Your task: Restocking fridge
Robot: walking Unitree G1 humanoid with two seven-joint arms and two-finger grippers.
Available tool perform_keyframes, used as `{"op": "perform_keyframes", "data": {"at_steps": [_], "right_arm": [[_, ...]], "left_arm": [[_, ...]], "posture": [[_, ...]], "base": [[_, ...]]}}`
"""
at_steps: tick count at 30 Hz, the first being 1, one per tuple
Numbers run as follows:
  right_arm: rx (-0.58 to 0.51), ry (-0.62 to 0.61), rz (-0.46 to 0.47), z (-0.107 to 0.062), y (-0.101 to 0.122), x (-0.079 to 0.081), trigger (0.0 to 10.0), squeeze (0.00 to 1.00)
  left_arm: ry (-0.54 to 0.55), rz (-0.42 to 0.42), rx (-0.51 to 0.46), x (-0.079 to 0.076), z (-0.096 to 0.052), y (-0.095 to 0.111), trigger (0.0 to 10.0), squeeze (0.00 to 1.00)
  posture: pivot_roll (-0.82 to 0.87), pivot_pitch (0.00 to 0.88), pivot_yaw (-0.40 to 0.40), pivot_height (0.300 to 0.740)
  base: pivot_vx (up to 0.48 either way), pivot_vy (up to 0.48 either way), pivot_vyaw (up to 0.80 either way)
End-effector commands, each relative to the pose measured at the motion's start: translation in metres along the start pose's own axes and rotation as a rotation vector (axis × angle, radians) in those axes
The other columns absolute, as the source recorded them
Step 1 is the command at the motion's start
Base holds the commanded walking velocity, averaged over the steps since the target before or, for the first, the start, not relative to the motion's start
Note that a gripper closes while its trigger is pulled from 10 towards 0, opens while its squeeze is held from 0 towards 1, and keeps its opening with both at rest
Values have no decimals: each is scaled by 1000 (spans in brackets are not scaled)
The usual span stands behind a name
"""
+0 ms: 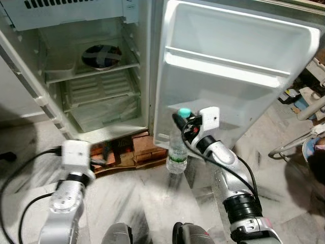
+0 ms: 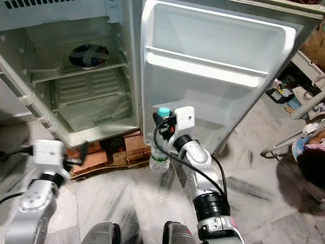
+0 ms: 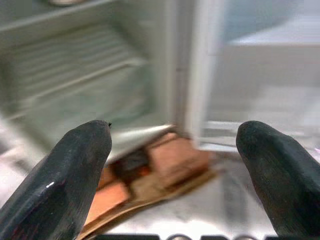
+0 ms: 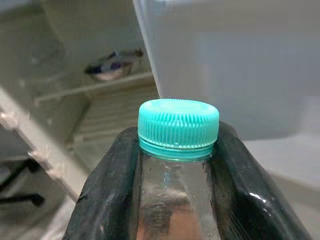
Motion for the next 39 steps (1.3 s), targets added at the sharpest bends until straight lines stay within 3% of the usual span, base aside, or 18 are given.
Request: {"op": "perform_keyframes", "data": {"at_steps": [1,4,8,10,12,18,23,34,39], "right_arm": [[-21,11,74,8,5,6,10000,0],[-45,38,130,20,10,20,10000,0],[-99,133,169,41,22,53,10000,0],[-107,143,178,44,24,59,10000,0],[-125,193,213,57,31,82,10000,0],[-105,259,254,62,32,105,10000,0],[-91,285,270,59,32,106,10000,0],[-24,342,267,48,35,92,10000,0],[-21,316,245,46,34,85,10000,0]], "left_arm": [[-97,32,21,-9,-1,-4,10000,0],[-175,84,9,-14,1,-2,10000,0],[-242,102,-7,-14,12,5,10000,0],[-256,101,-12,-15,13,7,10000,0],[-293,128,-13,-20,18,10,10000,0],[-279,167,2,-22,23,8,10000,0],[-186,205,46,-8,29,1,10000,0],[1,286,97,29,35,-7,10000,0],[11,220,84,30,35,-5,10000,0]], "posture": [[38,141,-39,740],[33,133,-38,740],[37,120,-39,740],[37,120,-39,740],[40,115,-39,740],[40,110,-43,740],[37,112,-45,740],[26,116,-40,740],[28,118,-38,740]], "base": [[0,0,0],[0,0,0],[0,0,0],[0,0,0],[0,0,0],[0,0,0],[0,0,0],[0,0,0],[0,0,0]]}}
Point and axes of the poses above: a point about 5 cm out from each wrist's last joint towards the gripper, its own z axis pointing out of the wrist towards the gripper, its own y axis along the axis of the wrist's last joint, x = y × z, the point moved 1 cm from there along z, pointing out of the wrist towards the gripper, and after that the axes turned 14 degrees about z, right-handed, at the moved point
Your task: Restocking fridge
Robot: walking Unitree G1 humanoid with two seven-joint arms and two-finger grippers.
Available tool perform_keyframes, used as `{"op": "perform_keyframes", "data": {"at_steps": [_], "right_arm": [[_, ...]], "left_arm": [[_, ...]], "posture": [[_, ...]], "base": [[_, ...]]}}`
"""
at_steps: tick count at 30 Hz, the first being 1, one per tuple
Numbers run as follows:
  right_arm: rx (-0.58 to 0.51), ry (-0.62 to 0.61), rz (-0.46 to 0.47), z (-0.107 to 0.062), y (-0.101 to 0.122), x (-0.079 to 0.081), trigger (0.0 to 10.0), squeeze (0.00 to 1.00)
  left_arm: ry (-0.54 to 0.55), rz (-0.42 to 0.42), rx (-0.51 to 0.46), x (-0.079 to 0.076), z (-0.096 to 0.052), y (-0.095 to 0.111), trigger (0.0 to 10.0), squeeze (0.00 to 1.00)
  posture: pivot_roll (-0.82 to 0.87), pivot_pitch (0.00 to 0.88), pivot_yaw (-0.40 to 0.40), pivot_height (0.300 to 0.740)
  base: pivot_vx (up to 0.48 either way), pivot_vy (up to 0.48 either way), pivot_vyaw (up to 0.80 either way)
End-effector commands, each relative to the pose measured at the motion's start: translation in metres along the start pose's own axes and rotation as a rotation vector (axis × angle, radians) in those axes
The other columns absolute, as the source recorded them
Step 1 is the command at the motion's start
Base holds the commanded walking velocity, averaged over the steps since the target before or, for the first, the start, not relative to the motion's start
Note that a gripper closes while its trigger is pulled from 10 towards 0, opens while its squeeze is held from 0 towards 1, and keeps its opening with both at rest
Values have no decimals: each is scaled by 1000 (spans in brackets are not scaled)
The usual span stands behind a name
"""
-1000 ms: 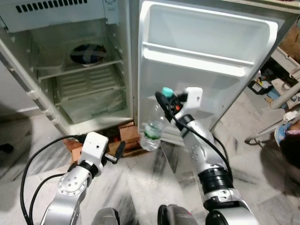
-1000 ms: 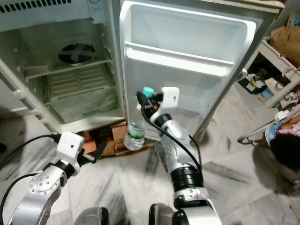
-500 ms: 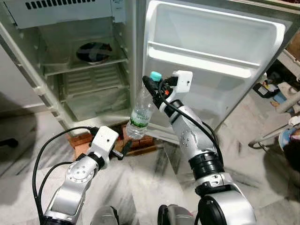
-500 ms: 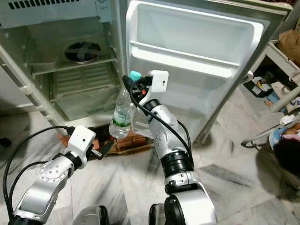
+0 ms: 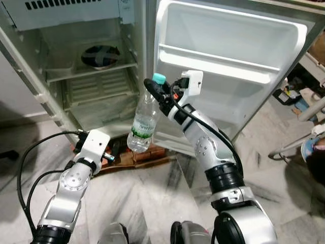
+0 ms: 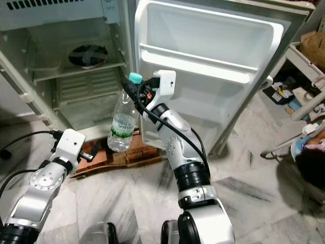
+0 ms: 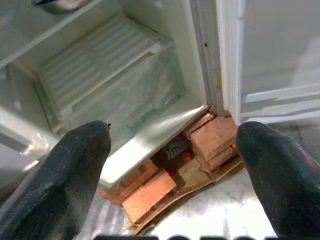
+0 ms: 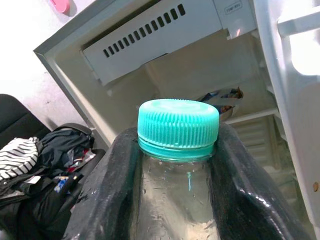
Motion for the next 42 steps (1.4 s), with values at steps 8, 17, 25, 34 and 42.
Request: {"op": "perform_keyframes", "data": {"at_steps": [8,17,25,34,42], "right_arm": [[-161,-105,-242,8,16,2,10000,0],[-208,-149,-192,19,13,6,10000,0],[-136,-84,-83,19,-5,15,10000,0],[-60,-30,-45,11,-11,11,10000,0],[-136,-69,-55,13,0,9,10000,0]], "left_arm": [[-253,-15,-12,-46,-8,3,10000,0],[-466,-32,-154,-78,-15,34,10000,0],[-262,-8,-174,-54,7,44,10000,0],[-78,18,-105,-21,15,28,10000,0],[-275,-131,-232,-51,8,53,10000,0]], "posture": [[33,119,-37,740],[38,116,-37,740],[30,117,-37,740],[26,121,-37,740],[28,120,-38,740]], "base": [[0,0,0],[0,0,0],[0,0,0],[0,0,0],[0,0,0]]}}
Point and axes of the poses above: a point about 5 cm out from each wrist's last joint towards the gripper, its own z axis pointing out of the wrist towards the gripper, its own y axis along the axis of the wrist's last joint, x = y × z, the point moved 1 cm from there along z, pointing out of the wrist towards the gripper, and after that the axes turned 14 degrees about z, right-handed, at the moved point
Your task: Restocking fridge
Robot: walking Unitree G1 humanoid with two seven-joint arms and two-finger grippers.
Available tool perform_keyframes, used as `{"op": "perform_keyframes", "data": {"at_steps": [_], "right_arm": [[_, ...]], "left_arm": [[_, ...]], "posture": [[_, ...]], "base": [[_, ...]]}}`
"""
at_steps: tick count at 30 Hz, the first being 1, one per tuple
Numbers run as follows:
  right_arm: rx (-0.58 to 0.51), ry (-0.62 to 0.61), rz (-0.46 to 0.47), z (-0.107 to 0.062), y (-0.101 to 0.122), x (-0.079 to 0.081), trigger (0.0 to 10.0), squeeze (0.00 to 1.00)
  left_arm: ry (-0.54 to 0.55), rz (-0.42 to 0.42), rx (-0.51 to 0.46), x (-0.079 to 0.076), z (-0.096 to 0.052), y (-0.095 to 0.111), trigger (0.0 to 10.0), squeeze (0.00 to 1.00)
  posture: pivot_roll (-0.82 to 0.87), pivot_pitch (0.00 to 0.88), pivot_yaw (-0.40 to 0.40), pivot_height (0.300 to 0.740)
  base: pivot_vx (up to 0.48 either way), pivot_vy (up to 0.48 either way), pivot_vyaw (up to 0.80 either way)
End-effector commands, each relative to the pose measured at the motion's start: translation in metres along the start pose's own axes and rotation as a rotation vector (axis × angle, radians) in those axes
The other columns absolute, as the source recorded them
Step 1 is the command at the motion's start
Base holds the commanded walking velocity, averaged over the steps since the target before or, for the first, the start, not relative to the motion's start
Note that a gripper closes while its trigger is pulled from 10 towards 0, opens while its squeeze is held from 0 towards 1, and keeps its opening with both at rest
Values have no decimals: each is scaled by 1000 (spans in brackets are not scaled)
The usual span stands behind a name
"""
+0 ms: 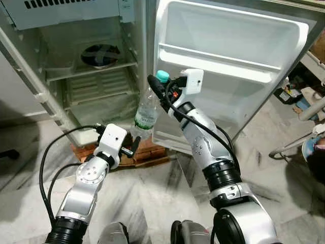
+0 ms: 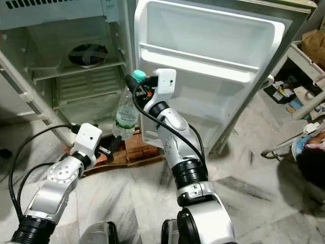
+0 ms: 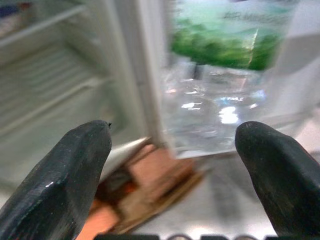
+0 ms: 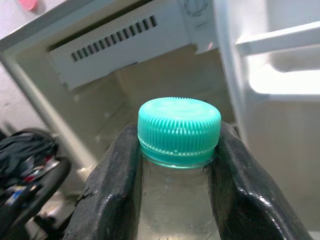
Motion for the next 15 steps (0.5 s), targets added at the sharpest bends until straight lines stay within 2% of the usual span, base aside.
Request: {"op": "perform_keyframes", "data": {"at_steps": [1,6,9,12,15], "right_arm": [[-51,27,52,8,-4,20,10000,0],[-70,44,-28,11,-6,30,10000,0],[-54,48,-16,12,-10,34,10000,0],[-14,82,55,12,-14,40,10000,0],[68,162,136,7,-17,50,10000,0]], "left_arm": [[-92,-14,-36,-17,1,8,10000,0],[-221,-27,-47,-40,2,12,10000,0],[-259,6,-49,-47,3,12,10000,0],[-222,38,-37,-43,7,9,10000,0],[-71,84,14,-19,16,2,10000,0]], "posture": [[28,120,-38,740],[26,119,-35,740],[27,118,-35,740],[27,118,-35,740],[23,118,-38,740]], "base": [[0,0,0],[0,0,0],[0,0,0],[0,0,0],[0,0,0]]}}
Point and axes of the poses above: a point about 5 cm out from each wrist's last joint towards the gripper, its own z axis pointing out of the wrist towards the gripper, its own y axis along the axis of the wrist's last joint, x = y × z, the point moved 1 cm from there along z, pointing out of the wrist towards the gripper, and after that the axes turned 14 degrees about z, right-handed, at the moved point
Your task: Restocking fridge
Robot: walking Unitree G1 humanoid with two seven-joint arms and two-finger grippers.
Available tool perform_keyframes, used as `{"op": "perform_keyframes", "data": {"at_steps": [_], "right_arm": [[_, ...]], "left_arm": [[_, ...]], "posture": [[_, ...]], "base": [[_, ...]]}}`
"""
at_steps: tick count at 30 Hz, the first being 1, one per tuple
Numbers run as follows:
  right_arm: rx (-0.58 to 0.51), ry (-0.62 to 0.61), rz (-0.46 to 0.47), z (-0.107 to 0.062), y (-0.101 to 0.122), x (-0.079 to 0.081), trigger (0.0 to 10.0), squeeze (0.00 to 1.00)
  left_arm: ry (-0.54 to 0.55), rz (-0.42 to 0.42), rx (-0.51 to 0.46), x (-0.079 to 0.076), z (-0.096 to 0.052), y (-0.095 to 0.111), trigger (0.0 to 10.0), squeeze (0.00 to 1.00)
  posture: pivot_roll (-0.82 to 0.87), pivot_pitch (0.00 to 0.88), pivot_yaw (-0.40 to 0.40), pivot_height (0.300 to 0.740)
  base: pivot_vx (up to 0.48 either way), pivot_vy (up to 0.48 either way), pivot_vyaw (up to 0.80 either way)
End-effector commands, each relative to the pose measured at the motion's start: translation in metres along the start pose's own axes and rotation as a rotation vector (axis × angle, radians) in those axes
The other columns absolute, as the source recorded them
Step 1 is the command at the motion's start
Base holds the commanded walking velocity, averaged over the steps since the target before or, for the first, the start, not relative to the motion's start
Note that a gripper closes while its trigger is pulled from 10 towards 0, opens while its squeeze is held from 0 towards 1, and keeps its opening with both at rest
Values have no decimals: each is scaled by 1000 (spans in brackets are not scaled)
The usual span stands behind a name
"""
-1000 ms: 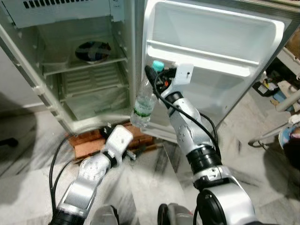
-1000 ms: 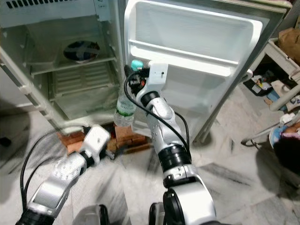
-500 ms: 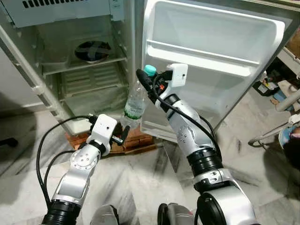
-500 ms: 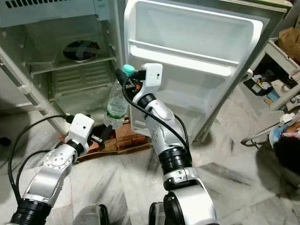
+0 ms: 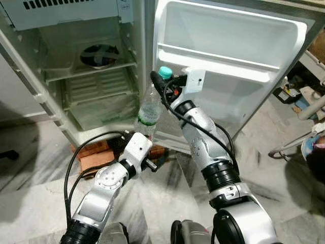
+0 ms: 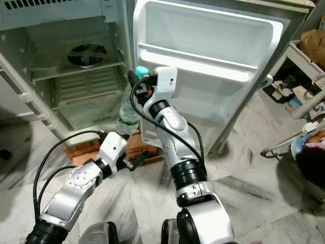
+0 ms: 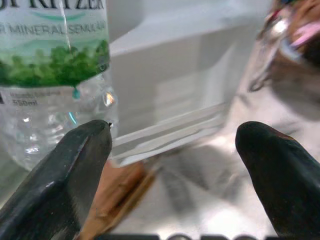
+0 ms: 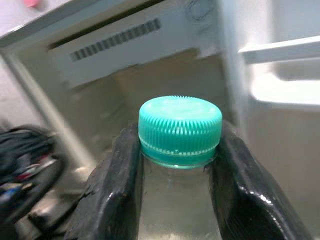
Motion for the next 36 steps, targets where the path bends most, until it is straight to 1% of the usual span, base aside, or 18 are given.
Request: {"op": "perform_keyframes", "data": {"at_steps": [1,3,5,7,8,14,15,16,19,20,21,22,28,29,31,34,35,36], "right_arm": [[31,128,148,5,-16,37,10000,0],[49,145,141,3,-15,37,10000,0],[77,168,117,-5,-13,34,10000,0],[82,170,108,-7,-12,31,10000,0],[92,164,99,-10,-10,26,10000,0],[103,124,85,-15,-8,17,10000,0],[89,108,66,-15,-7,15,10000,0],[58,78,15,-14,-6,13,10000,0],[20,44,-52,-14,-3,9,10000,0],[-12,7,-116,-14,1,5,10000,0],[-25,-8,-144,-15,3,3,10000,0],[-65,-67,-219,-17,9,-6,10000,0],[-104,-170,-323,-26,20,-29,10000,0],[-104,-170,-323,-26,20,-29,10000,0],[-94,-247,-384,-36,18,-46,10000,0],[-90,-262,-372,-40,17,-50,10000,0],[-87,-274,-363,-44,15,-54,10000,0],[-77,-290,-350,-49,13,-58,10000,0]], "left_arm": [[91,12,38,16,1,-6,10000,0],[123,18,46,21,1,-7,10000,0],[173,39,69,31,1,-11,10000,0],[180,40,72,33,0,-12,10000,0],[191,41,72,34,0,-14,10000,0],[203,46,61,35,2,-14,10000,0],[198,42,50,33,2,-12,10000,0],[180,34,36,28,2,-9,10000,0],[153,30,27,22,1,-9,10000,0],[139,22,23,17,-2,-10,10000,0],[133,17,21,15,-3,-11,10000,0],[115,8,21,10,-10,-14,10000,0],[92,-79,11,3,-27,-17,10000,0],[92,-79,11,3,-27,-17,10000,0],[98,-101,15,-1,-46,-21,10000,0],[133,-113,20,2,-52,-23,10000,0],[171,-120,25,5,-57,-25,10000,0],[256,-123,33,13,-64,-28,10000,0]], "posture": [[23,118,-38,740],[20,118,-39,740],[14,118,-39,740],[6,119,-37,740],[6,119,-37,740],[8,117,-34,740],[11,117,-34,740],[15,116,-34,740],[15,115,-34,740],[16,117,-33,740],[16,117,-33,740],[17,118,-33,740],[23,125,-32,740],[23,125,-32,740],[30,127,-33,740],[34,125,-32,740],[41,124,-33,740],[44,123,-34,740]], "base": [[0,0,0],[0,0,0],[0,0,0],[0,0,0],[0,0,0],[0,0,0],[0,0,0],[0,0,0],[0,0,0],[0,0,0],[0,0,0],[0,0,0],[0,0,0],[0,0,0],[0,0,0],[0,0,0],[0,0,0],[0,0,0]]}}
Point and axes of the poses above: a point about 5 cm out from each wrist's last joint towards the gripper, its own z axis pointing out of the wrist towards the gripper, its own y axis along the axis of the wrist's last joint, x = y × z, the point moved 1 cm from there along z, pointing out of the wrist towards the gripper, and after that the axes turned 14 degrees about z, right-handed, at the moved point
